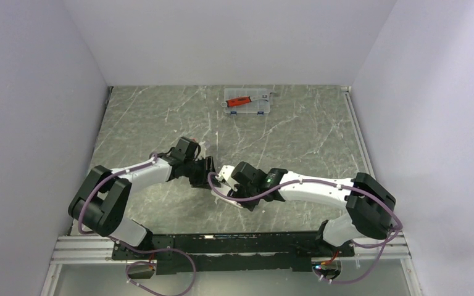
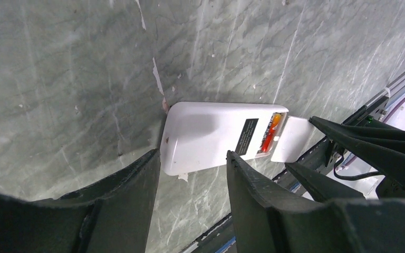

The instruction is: Load the batteries into the remote control

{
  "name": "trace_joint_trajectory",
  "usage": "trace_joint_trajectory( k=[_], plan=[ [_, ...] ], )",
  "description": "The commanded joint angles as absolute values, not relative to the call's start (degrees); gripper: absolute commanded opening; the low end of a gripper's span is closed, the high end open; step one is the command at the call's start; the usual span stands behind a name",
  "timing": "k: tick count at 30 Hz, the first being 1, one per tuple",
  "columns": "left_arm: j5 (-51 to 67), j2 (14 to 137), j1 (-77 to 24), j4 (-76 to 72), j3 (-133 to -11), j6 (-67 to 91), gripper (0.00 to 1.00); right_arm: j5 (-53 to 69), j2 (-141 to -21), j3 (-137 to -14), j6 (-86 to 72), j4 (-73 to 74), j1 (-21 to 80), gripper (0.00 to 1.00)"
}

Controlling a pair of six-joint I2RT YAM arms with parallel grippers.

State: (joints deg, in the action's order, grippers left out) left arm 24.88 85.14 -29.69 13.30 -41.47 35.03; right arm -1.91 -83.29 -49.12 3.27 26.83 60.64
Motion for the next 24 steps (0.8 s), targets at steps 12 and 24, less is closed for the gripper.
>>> trace_joint_trajectory(
  k=[12, 24],
  plan=[
    [29.5, 84.6, -29.4, 8.0, -38.2, 34.4, 0.53, 1.1, -83.9, -50.8, 7.5, 25.5, 59.7, 0.22],
    [30.8, 83.5, -29.5, 7.3, -37.7, 34.9, 0.53, 1.0, -85.2, -52.6, 11.8, 26.9, 59.1, 0.22]
  ],
)
